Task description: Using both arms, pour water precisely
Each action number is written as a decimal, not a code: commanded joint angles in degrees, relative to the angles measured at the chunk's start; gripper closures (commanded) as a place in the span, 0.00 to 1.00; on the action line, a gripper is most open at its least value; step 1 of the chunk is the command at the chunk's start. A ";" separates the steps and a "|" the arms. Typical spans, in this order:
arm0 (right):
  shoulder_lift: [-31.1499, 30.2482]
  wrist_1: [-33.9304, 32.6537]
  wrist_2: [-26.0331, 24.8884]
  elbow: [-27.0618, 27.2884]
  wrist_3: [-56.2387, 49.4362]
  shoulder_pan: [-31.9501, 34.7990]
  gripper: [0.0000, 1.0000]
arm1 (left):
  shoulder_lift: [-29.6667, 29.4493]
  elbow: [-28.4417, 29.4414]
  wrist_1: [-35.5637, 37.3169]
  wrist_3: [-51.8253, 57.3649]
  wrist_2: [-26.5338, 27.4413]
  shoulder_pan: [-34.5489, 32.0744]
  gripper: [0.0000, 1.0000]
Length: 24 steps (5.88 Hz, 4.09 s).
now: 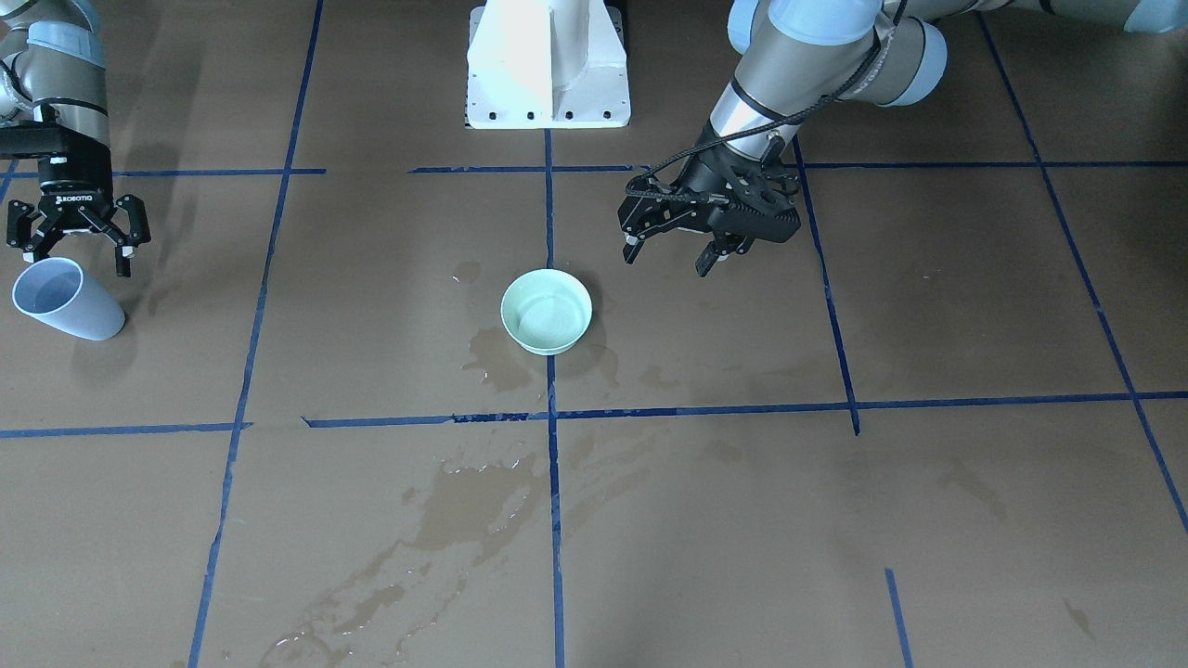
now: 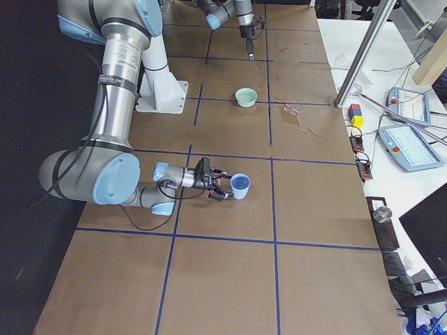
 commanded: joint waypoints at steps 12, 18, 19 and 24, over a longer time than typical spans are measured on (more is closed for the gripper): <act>4.50 -0.11 9.45 -1.59 -3.64 9.07 0.01 | 0.64 -0.46 -0.09 0.00 -0.08 0.09 0.00; 5.13 -0.11 9.99 -2.20 -3.91 9.52 0.02 | 0.73 -0.90 -0.09 0.00 0.01 0.09 0.00; 5.21 -0.11 9.99 -2.21 -3.83 9.70 0.03 | 0.82 -1.25 -0.09 0.00 0.09 0.00 0.00; 5.48 -0.02 11.21 -0.28 -5.65 11.36 0.51 | 0.82 -1.34 -0.09 0.00 0.09 0.09 0.00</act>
